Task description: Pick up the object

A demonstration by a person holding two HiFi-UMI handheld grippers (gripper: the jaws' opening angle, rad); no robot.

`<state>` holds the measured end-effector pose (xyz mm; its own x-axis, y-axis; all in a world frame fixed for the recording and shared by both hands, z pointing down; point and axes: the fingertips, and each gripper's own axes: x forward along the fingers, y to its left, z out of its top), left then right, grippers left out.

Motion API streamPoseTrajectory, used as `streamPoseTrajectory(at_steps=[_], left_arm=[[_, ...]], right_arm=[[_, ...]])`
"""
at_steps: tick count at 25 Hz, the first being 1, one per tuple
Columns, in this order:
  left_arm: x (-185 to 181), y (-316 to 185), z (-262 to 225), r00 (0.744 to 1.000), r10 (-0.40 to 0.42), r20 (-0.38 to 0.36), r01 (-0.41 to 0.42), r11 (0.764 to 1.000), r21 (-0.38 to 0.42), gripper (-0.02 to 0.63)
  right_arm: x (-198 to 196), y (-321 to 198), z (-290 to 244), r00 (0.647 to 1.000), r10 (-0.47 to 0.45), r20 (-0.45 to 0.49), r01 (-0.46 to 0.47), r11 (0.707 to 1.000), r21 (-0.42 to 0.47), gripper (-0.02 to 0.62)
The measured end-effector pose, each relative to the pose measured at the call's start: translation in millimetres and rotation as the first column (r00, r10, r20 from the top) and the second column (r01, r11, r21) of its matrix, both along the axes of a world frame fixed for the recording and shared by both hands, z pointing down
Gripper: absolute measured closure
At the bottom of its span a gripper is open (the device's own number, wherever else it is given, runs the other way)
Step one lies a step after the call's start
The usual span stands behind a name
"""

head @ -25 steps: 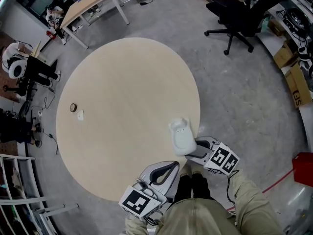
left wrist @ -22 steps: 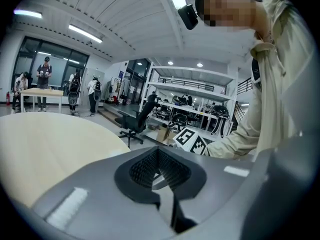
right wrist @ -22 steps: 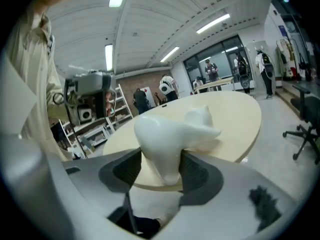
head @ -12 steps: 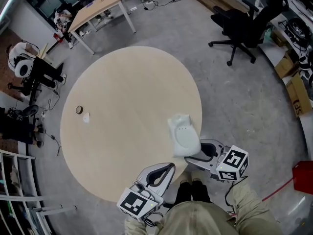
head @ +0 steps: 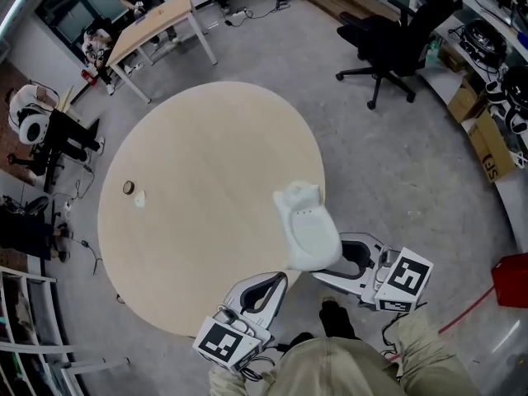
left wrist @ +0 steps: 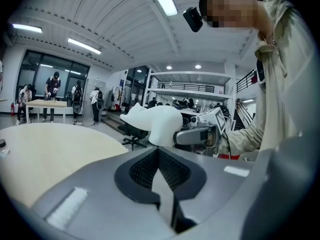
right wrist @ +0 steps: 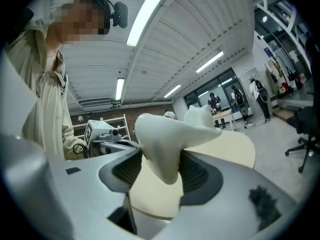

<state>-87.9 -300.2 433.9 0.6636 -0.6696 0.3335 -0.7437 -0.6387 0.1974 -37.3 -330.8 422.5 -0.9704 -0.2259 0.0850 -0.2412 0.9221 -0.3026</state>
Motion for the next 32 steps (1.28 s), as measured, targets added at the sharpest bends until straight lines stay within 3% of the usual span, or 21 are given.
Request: streamPoseTrajectory(at_steps=[7, 17, 25, 32], left_arm=[[-6.0, 51.7, -34.5, 0.998, 0.056, -0.013, -0.055, 0.993, 0.104, 0.601], [-42.9, 190.4, -52.6, 0.995, 0.101, -0.005, -0.099, 0.977, 0.187, 0.601], [-56.8, 299.7, -61.4, 0.989, 0.150, 0.008, -0.148, 0.966, 0.211, 0.601], [-52.2, 347.9, -79.2, 0.988, 0.152, 0.001, -0.148, 0.959, 0.244, 0.601]], right_arm=[[7.8, 56.0, -36.6, 0.995, 0.103, 0.005, -0.103, 0.991, 0.086, 0.351], [-13.1, 197.1, -63.5, 0.980, 0.199, 0.024, -0.200, 0.963, 0.182, 0.356], [-31.4, 314.1, -71.8, 0.975, 0.219, 0.033, -0.221, 0.956, 0.192, 0.356], [-12.5, 369.9, -95.0, 0.968, 0.247, 0.048, -0.251, 0.944, 0.213, 0.357]])
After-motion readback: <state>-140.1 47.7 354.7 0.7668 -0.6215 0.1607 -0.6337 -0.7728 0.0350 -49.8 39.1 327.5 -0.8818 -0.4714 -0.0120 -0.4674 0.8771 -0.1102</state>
